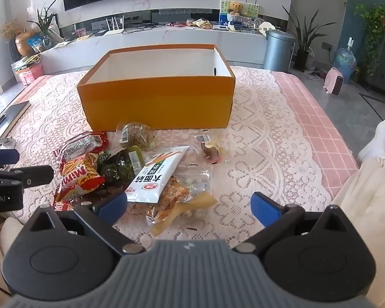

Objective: Organize snacks

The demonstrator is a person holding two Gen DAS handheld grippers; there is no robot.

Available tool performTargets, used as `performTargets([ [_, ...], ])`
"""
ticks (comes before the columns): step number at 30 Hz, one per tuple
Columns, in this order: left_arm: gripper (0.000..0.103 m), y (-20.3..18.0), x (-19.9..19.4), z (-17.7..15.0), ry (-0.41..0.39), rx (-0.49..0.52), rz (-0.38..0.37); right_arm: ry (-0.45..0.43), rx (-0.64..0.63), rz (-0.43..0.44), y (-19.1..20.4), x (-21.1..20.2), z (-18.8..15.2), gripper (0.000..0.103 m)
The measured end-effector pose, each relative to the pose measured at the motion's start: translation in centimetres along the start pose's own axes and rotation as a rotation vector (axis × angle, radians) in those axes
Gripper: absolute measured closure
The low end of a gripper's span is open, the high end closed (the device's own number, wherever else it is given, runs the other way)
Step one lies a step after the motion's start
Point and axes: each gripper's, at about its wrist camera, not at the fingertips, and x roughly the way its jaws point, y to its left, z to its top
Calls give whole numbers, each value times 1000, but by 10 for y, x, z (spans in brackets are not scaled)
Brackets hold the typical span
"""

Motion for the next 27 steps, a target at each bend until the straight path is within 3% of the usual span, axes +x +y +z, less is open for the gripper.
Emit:
performTargets([
  [27, 13, -1, 4, -8, 14, 14, 8, 31, 8, -7, -1, 1, -3, 4],
])
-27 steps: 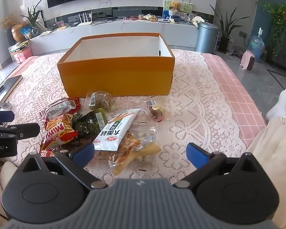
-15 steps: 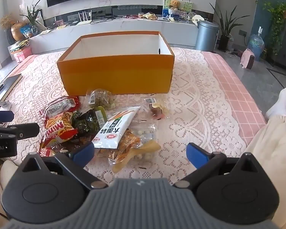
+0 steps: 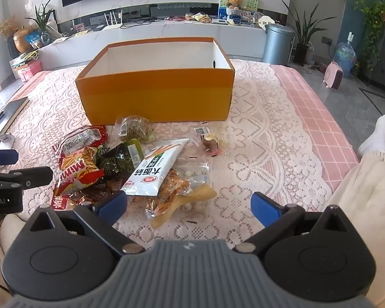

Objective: Organize snacks

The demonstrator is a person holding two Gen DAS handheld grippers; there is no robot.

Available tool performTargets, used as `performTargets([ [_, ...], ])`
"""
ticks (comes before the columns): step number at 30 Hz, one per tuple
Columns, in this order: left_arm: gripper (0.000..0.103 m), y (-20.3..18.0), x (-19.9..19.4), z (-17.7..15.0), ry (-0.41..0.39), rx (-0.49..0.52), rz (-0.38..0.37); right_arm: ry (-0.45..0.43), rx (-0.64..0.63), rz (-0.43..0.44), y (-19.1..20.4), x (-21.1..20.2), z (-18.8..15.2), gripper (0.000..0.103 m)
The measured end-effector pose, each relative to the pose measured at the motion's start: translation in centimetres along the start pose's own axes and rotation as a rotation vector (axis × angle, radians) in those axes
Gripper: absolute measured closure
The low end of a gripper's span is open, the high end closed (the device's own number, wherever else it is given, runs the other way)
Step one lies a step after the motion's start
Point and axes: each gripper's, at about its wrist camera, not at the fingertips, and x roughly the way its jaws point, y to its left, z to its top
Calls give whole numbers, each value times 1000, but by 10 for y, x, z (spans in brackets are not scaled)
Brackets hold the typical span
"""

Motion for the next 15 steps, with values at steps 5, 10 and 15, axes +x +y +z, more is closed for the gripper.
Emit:
performTargets([
  [5, 13, 0, 1, 0, 10, 5, 0, 3, 2, 0, 0, 0, 0, 4],
  [10, 13, -1, 1, -1, 11, 5, 1, 6, 1, 1, 0, 0, 0, 4],
  [15, 13, -1, 1, -1, 11, 4, 1, 6, 2, 0, 0, 0, -1, 4],
])
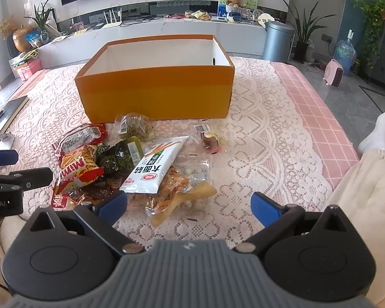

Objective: Organize snacks

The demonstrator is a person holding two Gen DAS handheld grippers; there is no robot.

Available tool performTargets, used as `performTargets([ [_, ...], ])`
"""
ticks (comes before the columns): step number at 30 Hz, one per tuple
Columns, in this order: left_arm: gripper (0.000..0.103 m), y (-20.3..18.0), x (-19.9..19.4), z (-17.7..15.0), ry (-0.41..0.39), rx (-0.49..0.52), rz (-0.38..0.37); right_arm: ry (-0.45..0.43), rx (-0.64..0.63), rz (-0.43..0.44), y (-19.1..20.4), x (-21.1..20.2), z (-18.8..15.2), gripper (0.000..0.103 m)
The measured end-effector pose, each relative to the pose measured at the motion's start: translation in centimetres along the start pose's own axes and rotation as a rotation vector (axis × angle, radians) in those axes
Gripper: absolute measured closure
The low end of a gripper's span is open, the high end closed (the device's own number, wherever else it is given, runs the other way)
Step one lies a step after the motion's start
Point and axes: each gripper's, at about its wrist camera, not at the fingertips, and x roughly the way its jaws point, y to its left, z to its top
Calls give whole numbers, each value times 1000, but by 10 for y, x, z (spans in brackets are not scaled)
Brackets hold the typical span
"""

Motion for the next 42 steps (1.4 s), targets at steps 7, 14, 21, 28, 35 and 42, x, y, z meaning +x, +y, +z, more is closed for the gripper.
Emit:
performTargets([
  [7, 13, 0, 0, 0, 1, 1, -1, 4, 0, -2, 0, 0, -1, 4],
  [14, 13, 0, 0, 1, 3, 4, -1, 7, 0, -4, 1, 0, -1, 4],
  [21, 13, 0, 0, 1, 4, 3, 0, 9, 0, -3, 1, 1, -1, 4],
  [28, 13, -1, 0, 0, 3, 4, -2, 9, 0, -4, 1, 1, -1, 4],
  [35, 13, -2, -1, 0, 7, 10, -3, 11, -1, -4, 0, 1, -3, 4],
  [42, 13, -4, -2, 0, 10, 16, -3, 20, 5, -3, 0, 3, -2, 4],
])
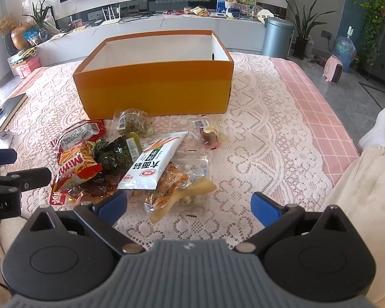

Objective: Organize snacks

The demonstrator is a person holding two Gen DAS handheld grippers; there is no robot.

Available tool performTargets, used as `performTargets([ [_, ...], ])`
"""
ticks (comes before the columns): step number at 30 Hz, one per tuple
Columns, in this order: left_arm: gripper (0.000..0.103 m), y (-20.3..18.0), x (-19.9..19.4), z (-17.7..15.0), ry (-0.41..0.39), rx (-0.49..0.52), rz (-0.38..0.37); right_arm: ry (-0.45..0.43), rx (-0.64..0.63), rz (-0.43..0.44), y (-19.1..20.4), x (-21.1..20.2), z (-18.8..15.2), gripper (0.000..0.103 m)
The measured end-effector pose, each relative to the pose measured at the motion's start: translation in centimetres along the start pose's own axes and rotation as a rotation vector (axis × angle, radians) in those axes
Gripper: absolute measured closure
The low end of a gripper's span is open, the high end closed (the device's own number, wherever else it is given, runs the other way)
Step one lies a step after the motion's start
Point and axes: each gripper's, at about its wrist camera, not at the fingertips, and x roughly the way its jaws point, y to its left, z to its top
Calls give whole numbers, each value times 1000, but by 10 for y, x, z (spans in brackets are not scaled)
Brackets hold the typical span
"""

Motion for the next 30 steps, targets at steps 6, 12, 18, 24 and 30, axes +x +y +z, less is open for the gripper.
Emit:
performTargets([
  [6, 13, -2, 1, 2, 4, 5, -3, 2, -1, 0, 0, 0, 1, 4],
  [12, 13, -1, 2, 1, 6, 5, -5, 9, -7, 0, 1, 2, 1, 4],
  [18, 13, 10, 1, 3, 2, -14, -29, -47, 3, 63, -3, 1, -1, 4],
  [24, 40, 24, 9, 3, 39, -65, -85, -95, -19, 83, 1, 5, -2, 8],
  [30, 57, 35, 22, 1, 60, -127, -147, -76, -29, 114, 3, 16, 1, 32],
])
